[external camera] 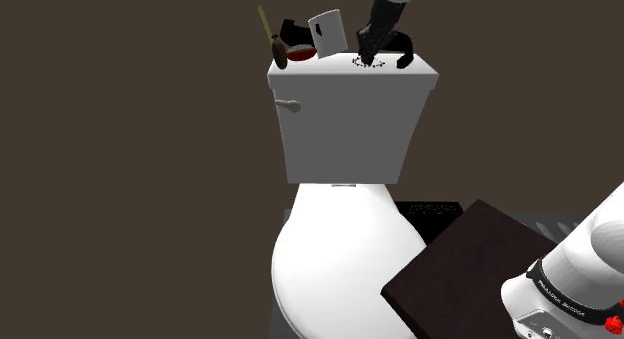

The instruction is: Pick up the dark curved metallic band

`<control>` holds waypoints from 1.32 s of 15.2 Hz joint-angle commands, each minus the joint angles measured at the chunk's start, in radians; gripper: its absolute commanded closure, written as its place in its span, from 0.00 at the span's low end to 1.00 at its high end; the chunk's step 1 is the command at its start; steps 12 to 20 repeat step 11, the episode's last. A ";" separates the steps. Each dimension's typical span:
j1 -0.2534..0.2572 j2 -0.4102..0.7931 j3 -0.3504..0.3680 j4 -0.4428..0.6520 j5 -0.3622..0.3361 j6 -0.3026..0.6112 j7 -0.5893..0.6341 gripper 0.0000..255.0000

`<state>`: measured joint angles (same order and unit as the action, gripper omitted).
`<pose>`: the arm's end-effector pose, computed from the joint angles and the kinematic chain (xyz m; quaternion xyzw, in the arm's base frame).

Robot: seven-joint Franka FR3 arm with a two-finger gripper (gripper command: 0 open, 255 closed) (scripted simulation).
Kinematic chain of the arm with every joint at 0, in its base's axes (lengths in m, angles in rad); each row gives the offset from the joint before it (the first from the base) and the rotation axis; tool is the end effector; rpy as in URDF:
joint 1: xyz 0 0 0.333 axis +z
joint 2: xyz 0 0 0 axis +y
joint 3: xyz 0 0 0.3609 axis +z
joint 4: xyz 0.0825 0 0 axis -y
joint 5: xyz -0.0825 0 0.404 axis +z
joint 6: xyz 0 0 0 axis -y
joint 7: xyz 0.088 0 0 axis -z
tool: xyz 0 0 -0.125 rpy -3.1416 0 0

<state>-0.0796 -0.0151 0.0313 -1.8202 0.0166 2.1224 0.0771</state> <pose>0.6111 -0.0284 0.5903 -0.9853 0.0650 -0.1579 0.0097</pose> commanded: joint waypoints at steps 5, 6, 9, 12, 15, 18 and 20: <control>-0.001 -0.001 -0.001 0.077 0.000 -0.079 0.000 1.00; -0.001 0.000 -0.001 0.092 0.000 -0.092 0.000 1.00; -0.001 0.004 -0.001 0.138 -0.001 -0.134 0.001 1.00; -0.001 0.005 -0.001 0.140 -0.001 -0.136 0.001 1.00; -0.001 0.005 -0.001 0.140 -0.001 -0.136 0.001 1.00; -0.001 0.005 -0.001 0.140 -0.001 -0.136 0.001 1.00; -0.001 0.005 -0.001 0.140 -0.001 -0.136 0.001 1.00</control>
